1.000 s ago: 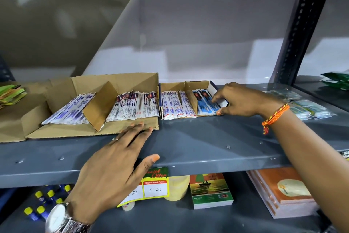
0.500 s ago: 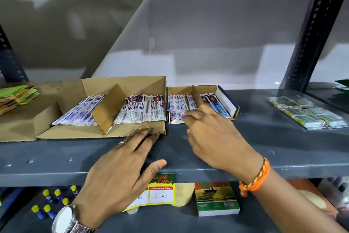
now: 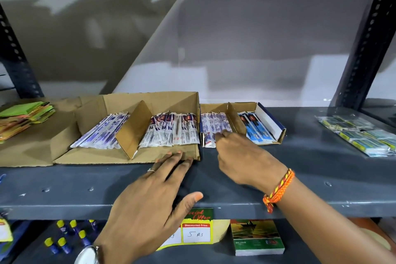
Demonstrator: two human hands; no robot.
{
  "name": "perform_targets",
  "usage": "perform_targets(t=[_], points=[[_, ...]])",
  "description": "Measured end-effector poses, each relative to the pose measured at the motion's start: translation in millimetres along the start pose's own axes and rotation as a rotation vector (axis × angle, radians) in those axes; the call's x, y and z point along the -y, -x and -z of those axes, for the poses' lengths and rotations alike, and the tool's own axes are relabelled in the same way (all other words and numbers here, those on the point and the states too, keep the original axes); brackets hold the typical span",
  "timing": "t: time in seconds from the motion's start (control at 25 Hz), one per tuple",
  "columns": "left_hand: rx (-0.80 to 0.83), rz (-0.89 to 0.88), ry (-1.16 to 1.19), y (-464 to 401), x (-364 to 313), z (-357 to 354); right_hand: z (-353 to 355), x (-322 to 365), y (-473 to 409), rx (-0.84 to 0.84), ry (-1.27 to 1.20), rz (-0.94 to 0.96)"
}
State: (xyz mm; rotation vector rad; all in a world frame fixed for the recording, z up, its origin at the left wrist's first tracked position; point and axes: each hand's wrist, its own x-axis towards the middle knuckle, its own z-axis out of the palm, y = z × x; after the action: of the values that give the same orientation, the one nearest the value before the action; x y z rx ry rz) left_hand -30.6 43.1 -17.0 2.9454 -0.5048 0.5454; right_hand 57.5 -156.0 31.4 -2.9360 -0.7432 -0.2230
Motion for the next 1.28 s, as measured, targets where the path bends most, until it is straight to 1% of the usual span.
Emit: perform_targets(t=[0.16,0.44,0.64,0.76,0.92,1.0,1.12,1.16,1.2,1.24,1.28], points=[[0.023,0.013,0.004,1,0,1,-1,0,-1,0.032,0.017,-0.002],[0.015,0.01,-0.034,-2,-2,5,35,16,6,-0.119,-0.015,0.067],[0.011,0.003,-0.041,1,0,3,52,3,-14,-0.132,-0.059,0.125],[0.003,0.0,-0.042,0,1,0,55,-1,-25,-0.142,-0.091,0.201],[0.003,-0.008,-0.065,-1,4,-2,55,17,-54,-0.188,-0.094,0.306],[0.0,-0.016,-0.074,-2,5,-3,50,21,-80,-0.151,-0.044,0.382],[-0.014,-0.027,-0.061,-1,6,-5,46,32,-99,0.009,0.065,0.494],[-0.016,-0.032,-0.061,-1,6,-5,42,32,-109,0.018,0.074,0.548],[-0.021,-0.035,-0.067,-1,6,-5,42,36,-111,0.068,0.097,0.557],[-0.027,-0.038,-0.076,-1,6,-5,40,39,-119,0.167,0.144,0.539],[-0.03,-0.039,-0.083,-1,6,-5,25,25,-129,0.152,0.184,0.56]])
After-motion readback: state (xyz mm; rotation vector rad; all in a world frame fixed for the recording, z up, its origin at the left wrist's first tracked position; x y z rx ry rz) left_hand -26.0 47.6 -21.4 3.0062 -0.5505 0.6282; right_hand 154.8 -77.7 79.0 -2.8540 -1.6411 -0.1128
